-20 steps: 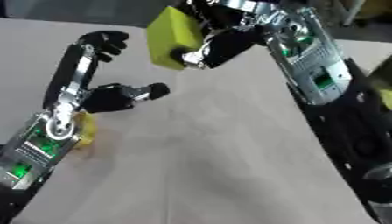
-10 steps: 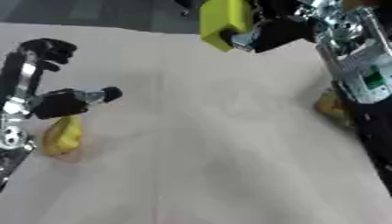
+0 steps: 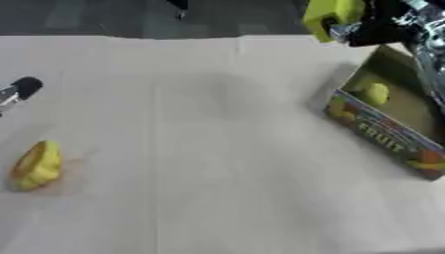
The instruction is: Pick up the objects with one hand, pass them to the other hand, and then place them into the box on the other side of the table.
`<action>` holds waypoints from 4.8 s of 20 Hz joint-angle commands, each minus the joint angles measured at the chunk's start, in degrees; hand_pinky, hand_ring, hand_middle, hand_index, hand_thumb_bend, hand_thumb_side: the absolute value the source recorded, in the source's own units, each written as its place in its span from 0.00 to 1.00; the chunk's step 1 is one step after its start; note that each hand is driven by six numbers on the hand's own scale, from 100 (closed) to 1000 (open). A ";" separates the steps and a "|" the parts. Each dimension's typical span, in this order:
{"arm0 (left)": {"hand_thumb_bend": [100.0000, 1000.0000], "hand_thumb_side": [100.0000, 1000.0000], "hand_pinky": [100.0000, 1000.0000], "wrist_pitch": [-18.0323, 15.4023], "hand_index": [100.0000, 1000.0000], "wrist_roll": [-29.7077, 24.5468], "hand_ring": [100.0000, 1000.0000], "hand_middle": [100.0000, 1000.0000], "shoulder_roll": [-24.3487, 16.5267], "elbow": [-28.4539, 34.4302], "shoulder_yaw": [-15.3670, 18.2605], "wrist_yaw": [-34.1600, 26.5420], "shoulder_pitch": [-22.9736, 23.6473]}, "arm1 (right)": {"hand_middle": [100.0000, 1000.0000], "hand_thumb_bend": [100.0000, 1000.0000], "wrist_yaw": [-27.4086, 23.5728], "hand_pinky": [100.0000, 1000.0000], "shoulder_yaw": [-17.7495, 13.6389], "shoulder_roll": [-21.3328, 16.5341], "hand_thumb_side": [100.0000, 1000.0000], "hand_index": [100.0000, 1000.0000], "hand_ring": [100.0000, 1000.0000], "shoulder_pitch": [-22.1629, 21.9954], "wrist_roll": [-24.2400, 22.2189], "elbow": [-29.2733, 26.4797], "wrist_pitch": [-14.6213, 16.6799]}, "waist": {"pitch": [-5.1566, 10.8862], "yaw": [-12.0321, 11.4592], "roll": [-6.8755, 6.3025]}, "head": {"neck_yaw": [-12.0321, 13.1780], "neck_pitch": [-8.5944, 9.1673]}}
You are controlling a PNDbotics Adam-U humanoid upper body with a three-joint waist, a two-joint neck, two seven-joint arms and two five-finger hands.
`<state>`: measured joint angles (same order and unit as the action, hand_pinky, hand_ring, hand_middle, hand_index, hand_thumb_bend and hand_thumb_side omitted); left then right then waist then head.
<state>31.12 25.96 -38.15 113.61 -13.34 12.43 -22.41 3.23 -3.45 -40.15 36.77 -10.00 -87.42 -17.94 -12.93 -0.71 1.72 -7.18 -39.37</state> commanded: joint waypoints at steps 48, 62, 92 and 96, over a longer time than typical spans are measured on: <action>0.90 0.34 0.62 -2.30 0.67 6.44 0.58 0.53 -6.42 0.98 7.35 -2.40 4.96 | 0.79 0.34 16.51 0.86 -5.91 -1.05 0.21 0.99 1.00 -3.06 0.05 21.22 -1.77 | 0.35 -0.61 -1.53 | -7.94 0.81; 0.91 0.34 0.61 -2.25 0.68 6.63 0.58 0.53 -6.24 0.98 7.38 -2.42 5.23 | 0.82 0.40 16.27 0.88 -8.07 -1.01 0.00 1.00 1.00 -2.36 3.14 18.94 -4.25 | 0.32 -0.64 -1.77 | -5.57 -0.42; 0.92 0.39 0.64 6.62 0.72 -10.52 0.62 0.57 -12.66 0.98 5.73 -10.33 6.95 | 0.76 0.00 -6.88 0.80 -5.99 -3.69 0.45 0.96 0.98 -0.81 22.80 -2.40 -2.47 | 1.17 -1.55 -2.35 | 8.28 -4.02; 0.95 0.39 0.68 11.80 0.74 -16.79 0.66 0.60 -16.70 0.98 3.35 -11.26 6.24 | 0.76 0.00 -6.93 0.80 -5.40 -3.79 0.42 0.95 0.98 -0.53 22.72 -2.76 -2.76 | 1.30 -1.58 -2.47 | 8.51 -3.92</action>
<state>41.59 11.07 -51.60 113.64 -9.79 1.63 -15.39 -3.38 -8.67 -41.38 35.29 12.59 -88.80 -20.67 -12.92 -2.28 0.12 1.07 -43.23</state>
